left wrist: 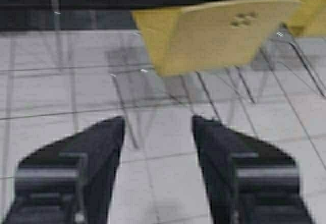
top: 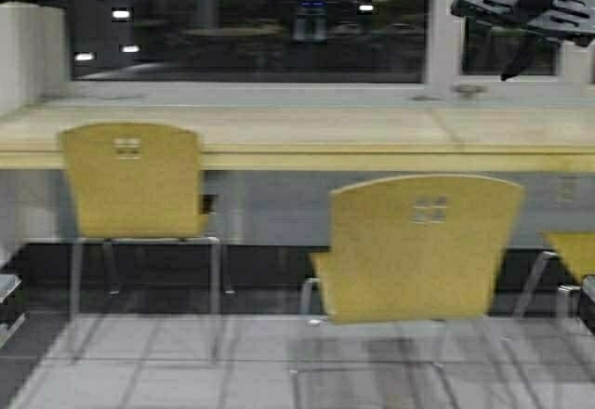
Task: Push the chairs under the table
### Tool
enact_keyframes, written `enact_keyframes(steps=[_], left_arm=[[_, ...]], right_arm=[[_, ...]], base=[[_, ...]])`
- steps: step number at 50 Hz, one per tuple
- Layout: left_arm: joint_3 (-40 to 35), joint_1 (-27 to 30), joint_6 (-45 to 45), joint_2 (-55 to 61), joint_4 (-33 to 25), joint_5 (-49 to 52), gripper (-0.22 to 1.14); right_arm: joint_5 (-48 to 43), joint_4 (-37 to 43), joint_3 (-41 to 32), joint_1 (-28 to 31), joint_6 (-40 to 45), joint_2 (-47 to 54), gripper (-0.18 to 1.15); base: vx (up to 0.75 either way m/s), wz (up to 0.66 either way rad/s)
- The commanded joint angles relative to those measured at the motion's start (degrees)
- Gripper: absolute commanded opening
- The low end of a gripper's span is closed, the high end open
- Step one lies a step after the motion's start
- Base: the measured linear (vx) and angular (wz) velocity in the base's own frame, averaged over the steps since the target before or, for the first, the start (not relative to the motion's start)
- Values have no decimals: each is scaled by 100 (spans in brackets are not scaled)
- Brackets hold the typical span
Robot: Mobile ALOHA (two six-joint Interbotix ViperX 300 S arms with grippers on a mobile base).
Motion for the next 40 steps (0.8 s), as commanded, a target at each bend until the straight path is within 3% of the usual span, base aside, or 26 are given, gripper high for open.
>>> enact_keyframes(steps=[1,17,40], left_arm=[[-44,0,0,35,-9,-35,81],[-70,0,0,44,-9,-44,81],[-88,0,-9,35,-149,0,81]], right_arm=[[-18,70,-97,-18,9,-70,85],[-35,185,-35,-18,9,0,85],[-35,598,9,-18,404,343,85]], base=[[-15,-45],[-8,-33],[7,-11]])
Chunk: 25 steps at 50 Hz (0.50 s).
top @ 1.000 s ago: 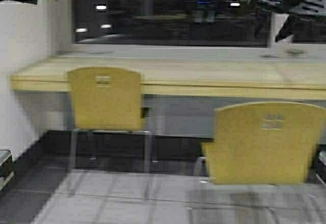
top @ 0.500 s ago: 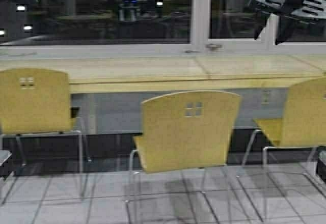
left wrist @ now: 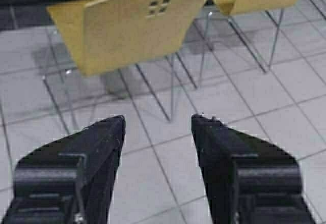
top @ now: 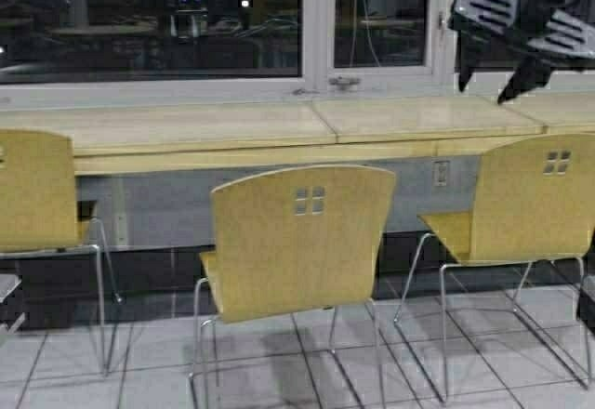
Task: Push the chairs under the table
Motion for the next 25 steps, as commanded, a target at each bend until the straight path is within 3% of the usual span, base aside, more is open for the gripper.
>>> enact_keyframes(steps=[1,25], left_arm=[[-88,0,-9,18,-35,0,81],[-62,35,-9,396,-62,26,81]], right_arm=[[-35,114,-53,0,149,9,85],[-26,176,-79,0,352,26,85]], base=[[16,-11],[25,-6]])
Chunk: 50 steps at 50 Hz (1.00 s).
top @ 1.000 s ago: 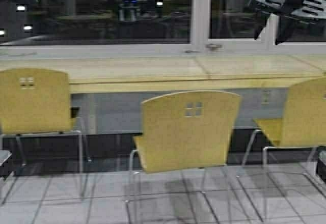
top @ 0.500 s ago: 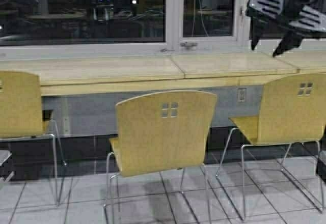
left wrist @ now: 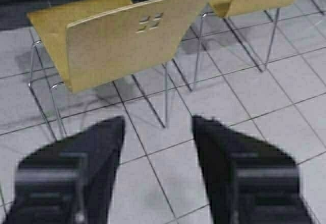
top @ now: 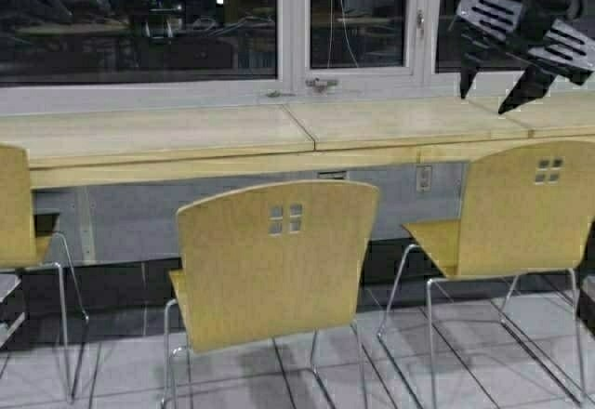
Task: Push the chairs under the table
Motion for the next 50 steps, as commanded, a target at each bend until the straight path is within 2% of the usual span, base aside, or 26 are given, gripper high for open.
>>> enact_keyframes(steps=[1,15,22,29,34,40,50], left_arm=[[-88,88,-18,220,-26,-18,81],[-264,1151,-809,1389,-712,369,81],[-316,1169,-1397,2136,-1248,448,82],[-176,1169,-1582,2663,-1740,-88,82],[-132,1099,-1758,2769,-2250,-158,82],[9,914,-2030,2795,-3296,-308,82],[-35,62,-2153,3103,-4588,-475,82]], right_arm=[[-26,18,-88,26,9,-53,85],[-44,149,-97,26,62,193,85],[-123,615,-176,26,211,501,85],[-220,800,-220,70,299,606,85],[-237,993,-229,114,378,624,85],[-255,1230,-193,132,448,677,85],[-255,1863,-255,185,510,1046,85]], base=[[29,4],[30,12],[26,8],[26,9],[30,6],[31,0],[29,-6]])
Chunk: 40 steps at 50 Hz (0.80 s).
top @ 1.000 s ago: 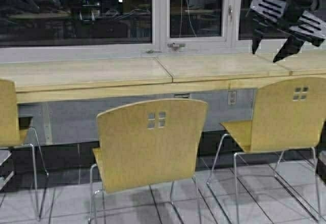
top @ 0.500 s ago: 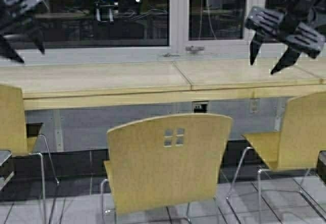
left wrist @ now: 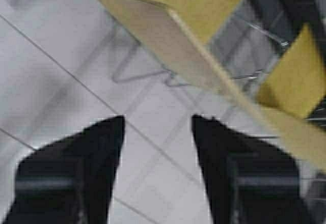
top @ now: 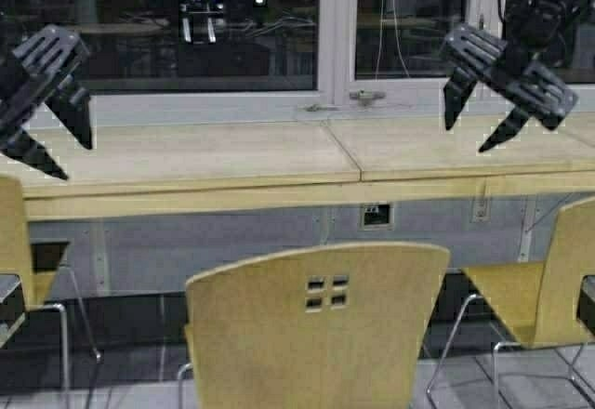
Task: Push the chairs under the table
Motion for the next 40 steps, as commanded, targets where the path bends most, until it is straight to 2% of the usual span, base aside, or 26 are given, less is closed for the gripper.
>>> enact_keyframes(steps=[1,12,19,28,40], left_arm=[[-132,-615,-9,272,-677,-167,82],[-536,-1951,-237,1688,-1828,-466,82],[-967,-2593,-360,2663,-2303,-668,82],[-1424,-2839,-431,3322,-2654,-668,82],[-1441,-2953,-475,3718,-3050,-668,82]], right_arm=[[-44,299,-132,18,9,158,85],[-35,545,-176,123,105,554,85],[-70,756,-141,123,123,773,85],[-123,958,-97,97,123,1037,85],[18,1248,-70,114,123,1424,85]], base=[[27,-10],[25,-4],[22,6],[20,8],[15,8]])
